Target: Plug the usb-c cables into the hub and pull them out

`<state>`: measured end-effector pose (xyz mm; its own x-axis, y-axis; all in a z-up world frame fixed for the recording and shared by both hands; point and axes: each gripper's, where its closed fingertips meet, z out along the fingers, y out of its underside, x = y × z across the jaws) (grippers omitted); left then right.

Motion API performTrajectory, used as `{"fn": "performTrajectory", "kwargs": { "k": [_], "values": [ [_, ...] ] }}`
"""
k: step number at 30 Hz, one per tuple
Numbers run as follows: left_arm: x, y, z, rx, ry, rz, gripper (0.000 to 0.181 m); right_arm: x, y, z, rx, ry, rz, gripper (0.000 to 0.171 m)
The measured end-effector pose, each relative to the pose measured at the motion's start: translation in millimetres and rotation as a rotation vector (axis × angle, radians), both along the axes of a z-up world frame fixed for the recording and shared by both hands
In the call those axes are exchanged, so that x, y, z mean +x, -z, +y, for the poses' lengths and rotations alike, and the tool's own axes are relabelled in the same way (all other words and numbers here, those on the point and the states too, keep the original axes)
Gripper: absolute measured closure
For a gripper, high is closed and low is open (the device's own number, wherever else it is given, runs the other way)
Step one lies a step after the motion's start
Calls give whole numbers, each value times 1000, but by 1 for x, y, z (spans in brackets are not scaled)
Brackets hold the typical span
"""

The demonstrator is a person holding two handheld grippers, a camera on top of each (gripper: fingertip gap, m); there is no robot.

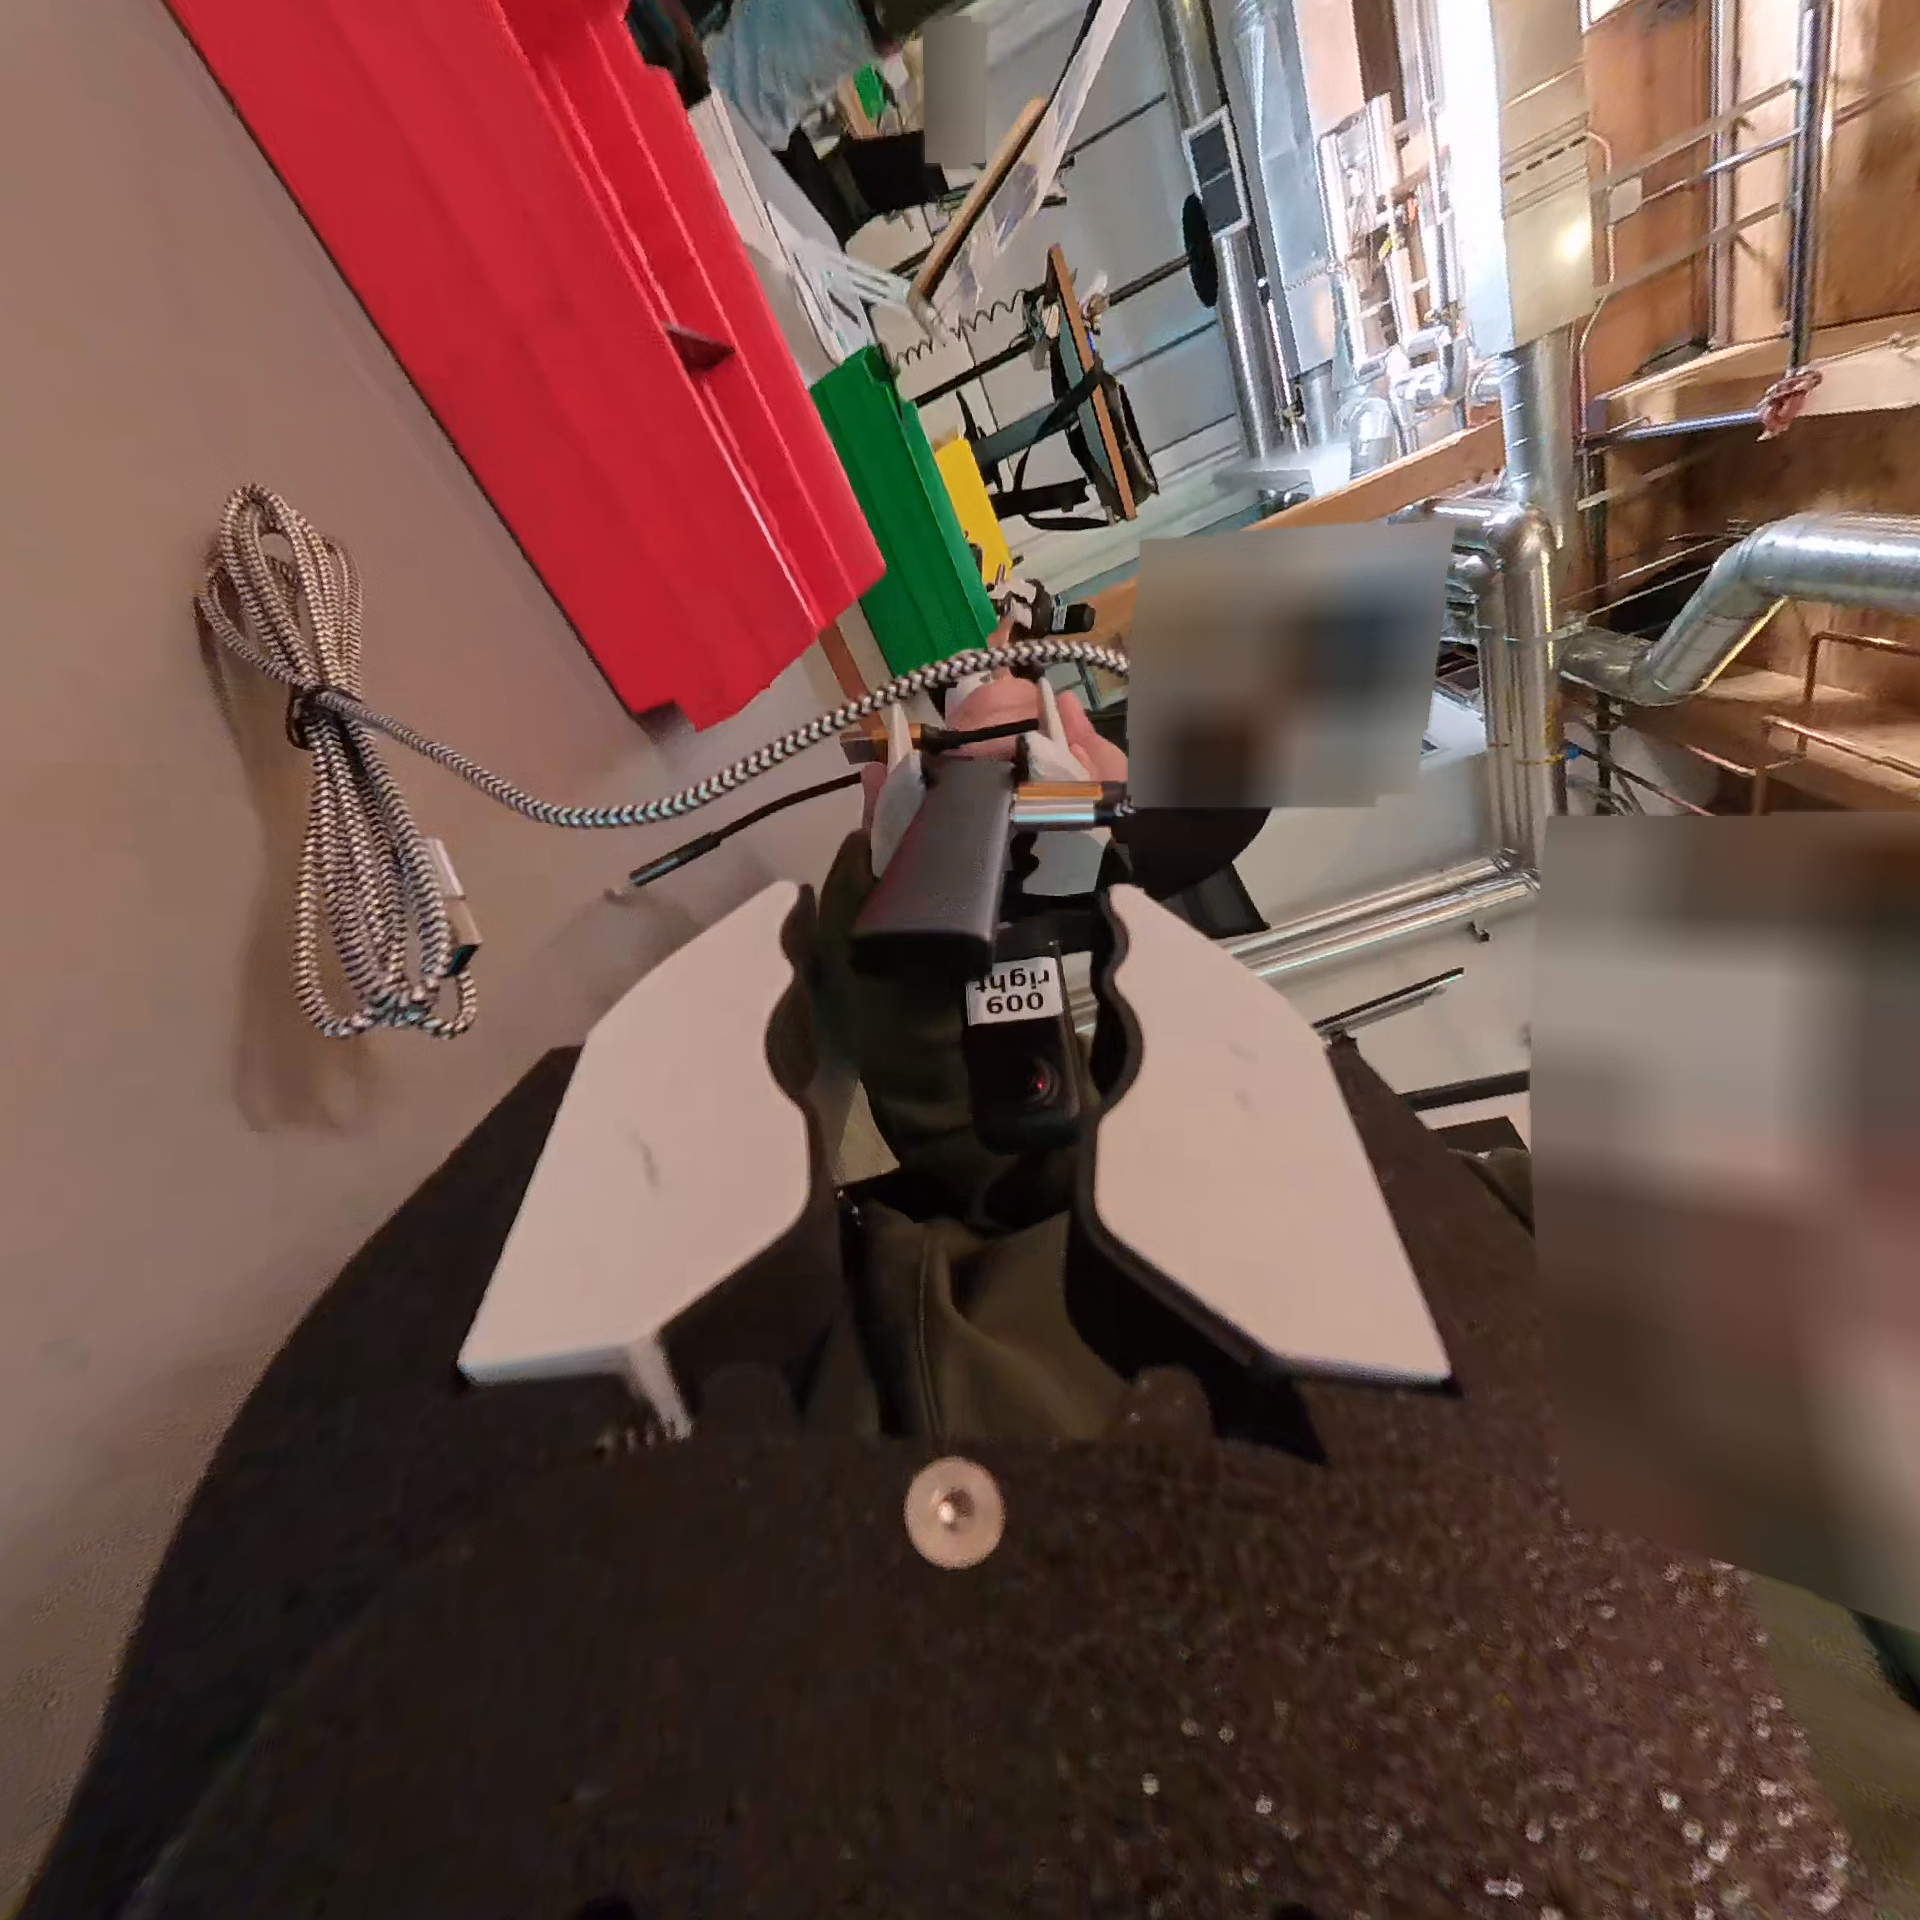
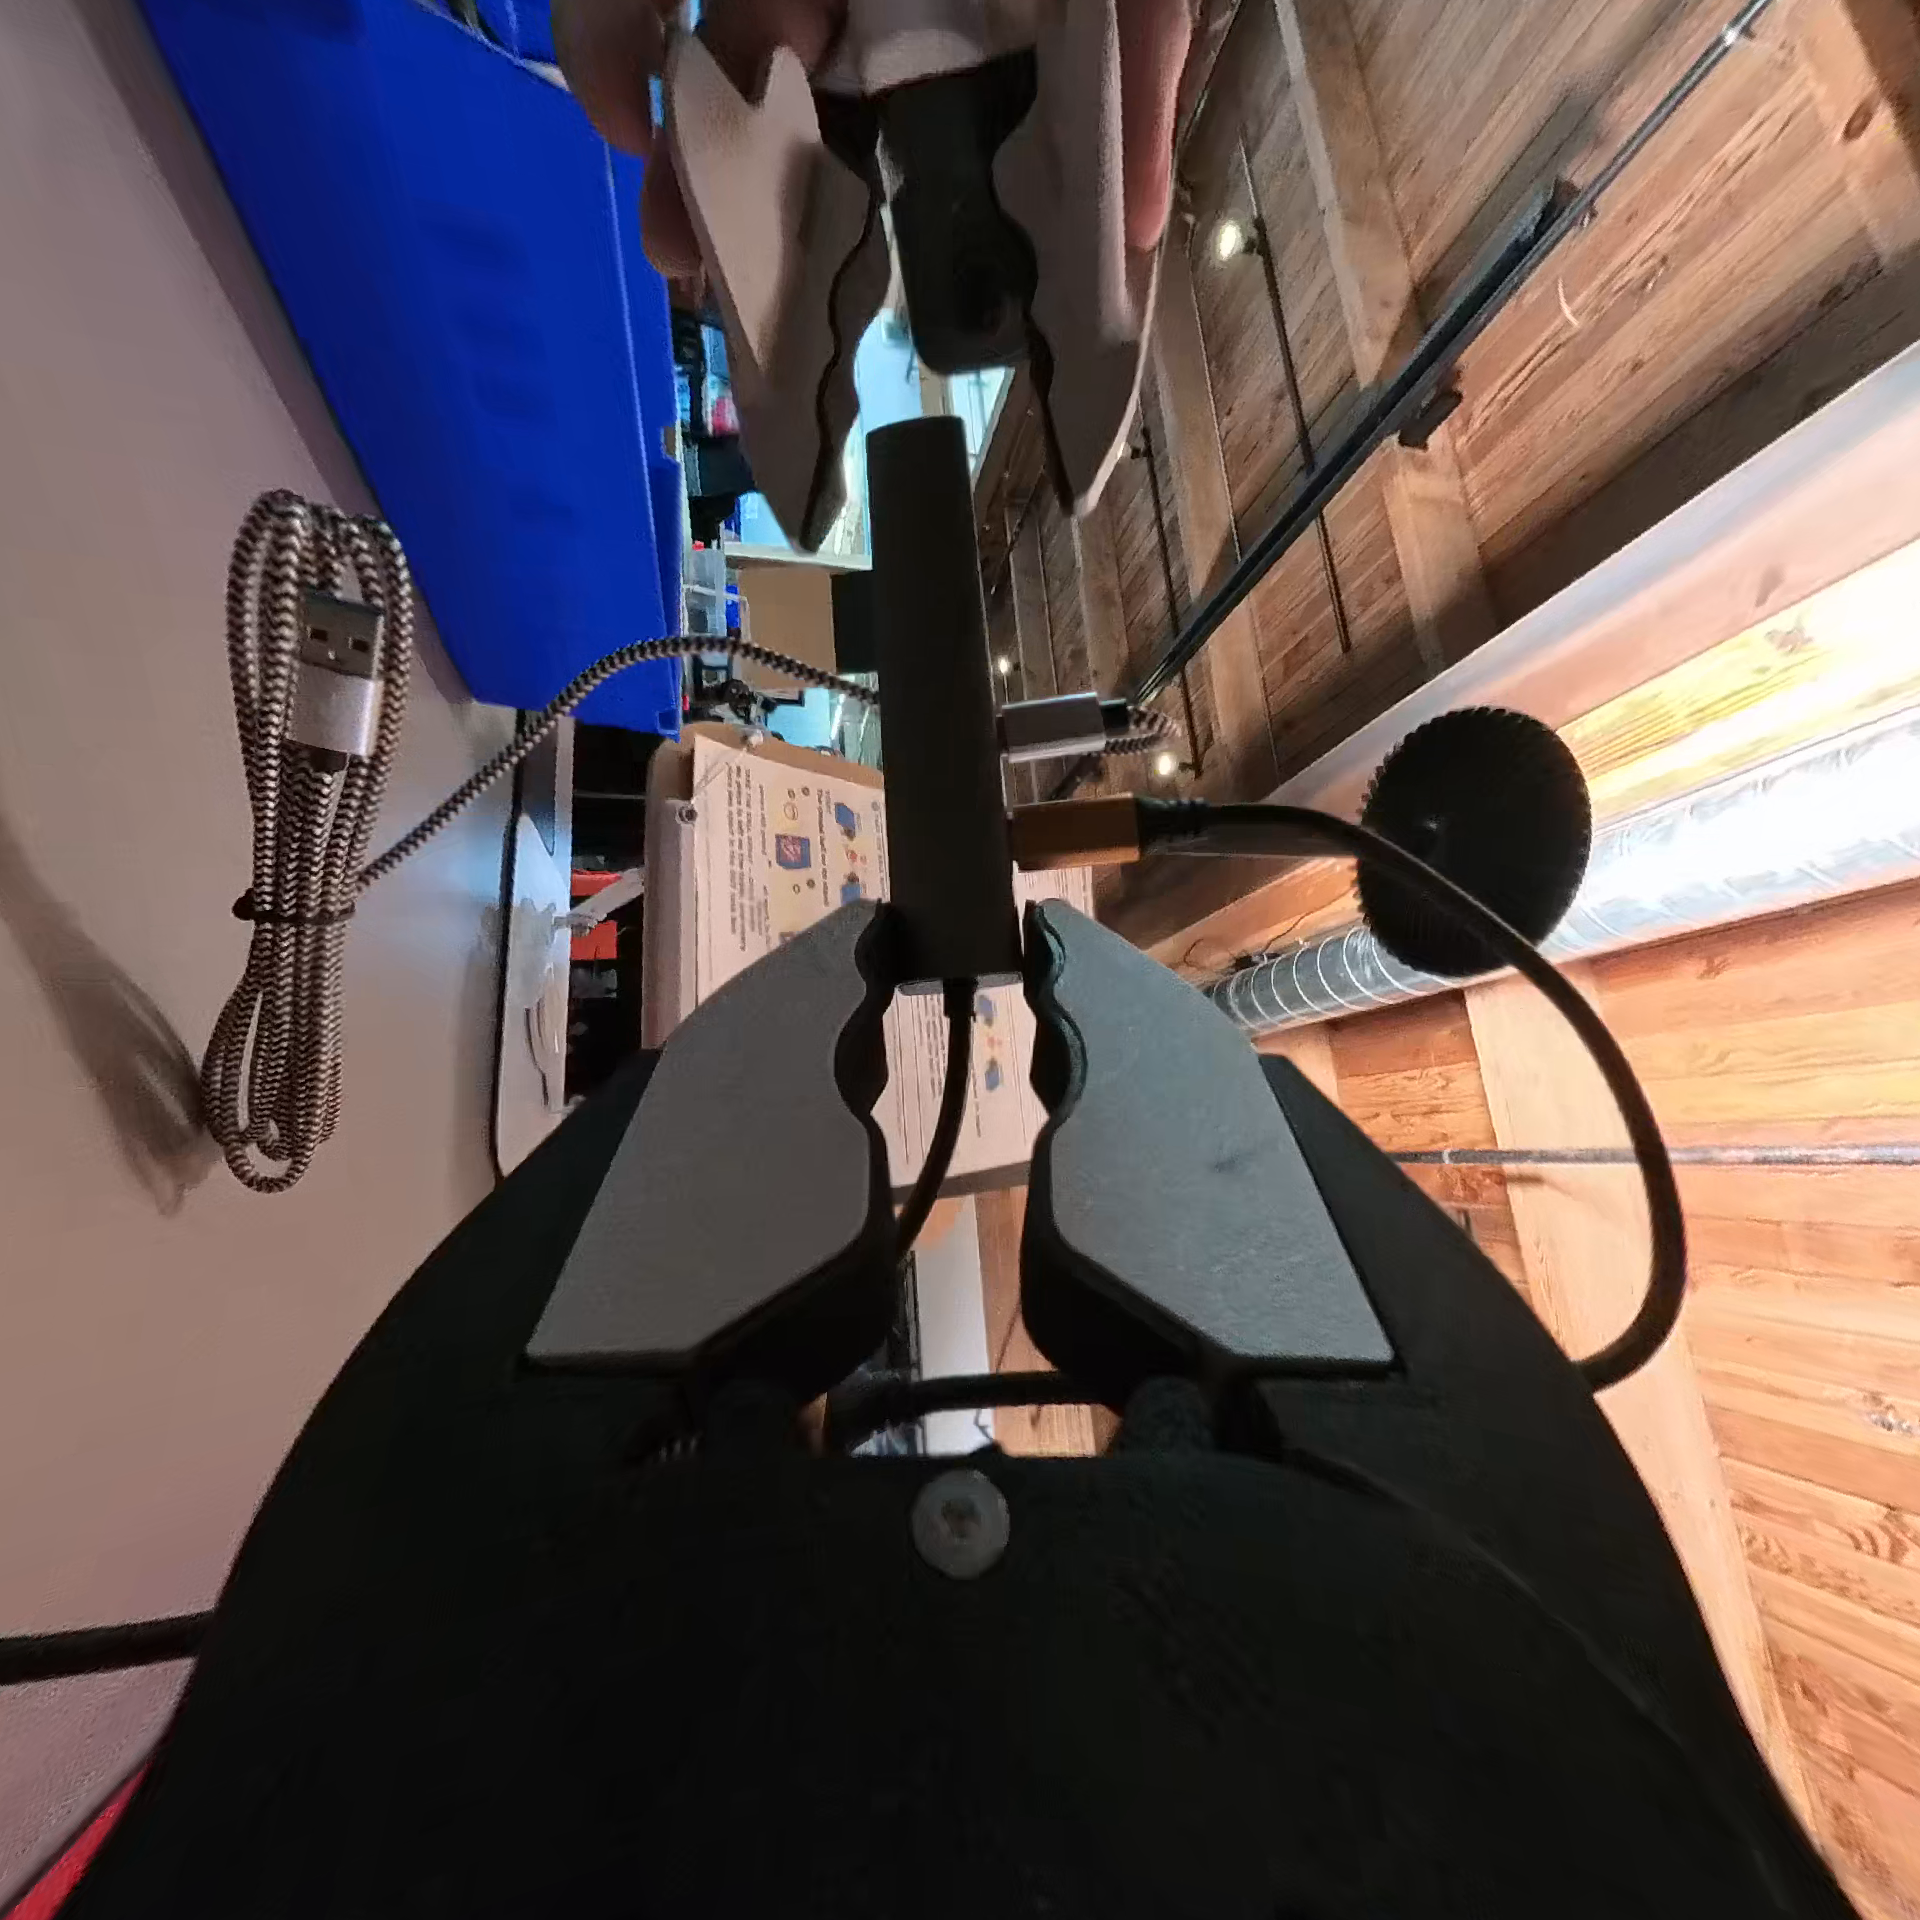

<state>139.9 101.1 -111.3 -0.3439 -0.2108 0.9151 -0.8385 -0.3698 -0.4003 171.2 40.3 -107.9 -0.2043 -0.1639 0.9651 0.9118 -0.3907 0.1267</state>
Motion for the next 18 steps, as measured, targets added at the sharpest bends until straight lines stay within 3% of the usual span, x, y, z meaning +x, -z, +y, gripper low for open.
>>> {"fn": "performTrajectory", "kwargs": {
  "k": [5,9,14,18],
  "values": [
    [-3,8,-7,-5,37,13,155,-8,3,6,-1,-17,-18,147],
    [1,7,-7,-37,20,-44,157,-5,4,6,-6,-15,4,148],
    [16,5,3,84,-130,-258,157,9,12,5,15,-72,273,148],
    [31,-7,30,295,-339,-428,157,7,-10,-5,162,-232,587,139]
  ]
}}
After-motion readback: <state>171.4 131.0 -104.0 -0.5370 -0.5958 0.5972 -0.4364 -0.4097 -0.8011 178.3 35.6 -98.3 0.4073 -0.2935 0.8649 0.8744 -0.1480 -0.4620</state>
